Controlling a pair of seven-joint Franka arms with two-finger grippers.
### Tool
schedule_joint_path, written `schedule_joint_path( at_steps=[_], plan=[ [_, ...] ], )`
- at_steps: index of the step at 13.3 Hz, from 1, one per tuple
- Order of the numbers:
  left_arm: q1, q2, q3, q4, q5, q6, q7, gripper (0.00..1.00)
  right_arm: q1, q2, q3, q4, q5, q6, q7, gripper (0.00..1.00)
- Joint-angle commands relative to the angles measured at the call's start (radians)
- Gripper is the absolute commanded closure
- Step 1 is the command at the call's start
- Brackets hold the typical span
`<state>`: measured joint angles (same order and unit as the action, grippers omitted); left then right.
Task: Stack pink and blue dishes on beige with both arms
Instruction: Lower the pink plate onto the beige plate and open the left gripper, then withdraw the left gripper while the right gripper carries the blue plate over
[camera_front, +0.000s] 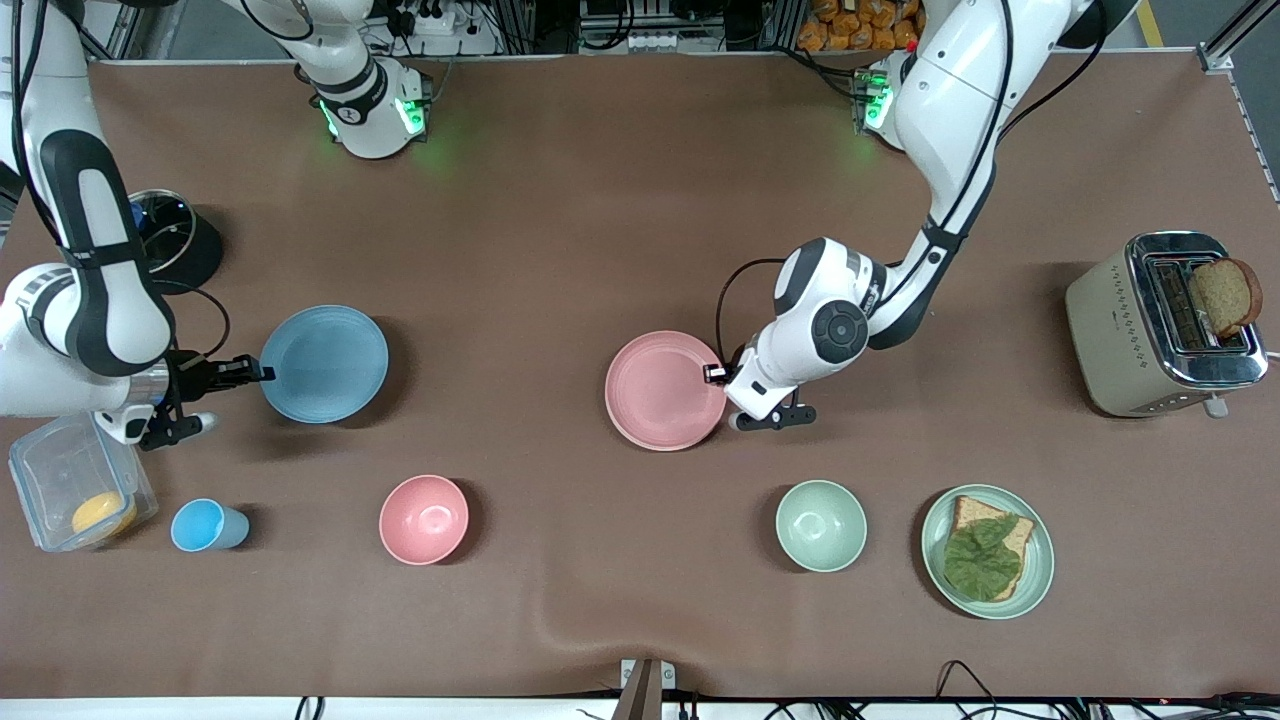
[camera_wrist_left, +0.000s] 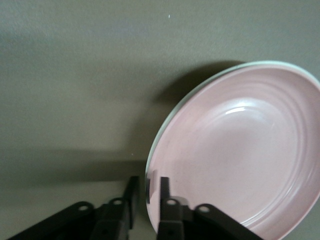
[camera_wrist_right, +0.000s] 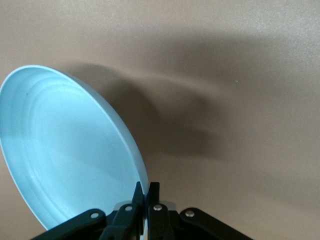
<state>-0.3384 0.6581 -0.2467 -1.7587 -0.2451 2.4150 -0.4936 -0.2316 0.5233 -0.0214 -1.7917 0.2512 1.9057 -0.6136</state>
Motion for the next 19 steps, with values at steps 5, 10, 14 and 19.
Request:
schedule_joint_path(
  at_steps=[5, 10, 14, 19],
  plan=[
    [0.113, -0.240, 0.021, 0.039, 0.024, -0.190, 0.000, 0.00, 0.055, 0.004, 0.000, 0.072, 0.014, -0.146, 0.118, 1.00],
    [0.231, -0.446, 0.023, 0.064, 0.255, -0.472, -0.002, 0.00, 0.155, 0.003, 0.006, 0.107, 0.019, -0.172, 0.282, 1.00],
    [0.291, -0.520, 0.024, 0.140, 0.311, -0.617, 0.006, 0.00, 0.268, 0.012, 0.006, 0.133, 0.140, -0.166, 0.382, 1.00],
    [0.312, -0.538, 0.024, 0.220, 0.362, -0.758, 0.030, 0.00, 0.483, 0.095, 0.006, 0.251, 0.230, -0.136, 0.668, 1.00]
  ],
)
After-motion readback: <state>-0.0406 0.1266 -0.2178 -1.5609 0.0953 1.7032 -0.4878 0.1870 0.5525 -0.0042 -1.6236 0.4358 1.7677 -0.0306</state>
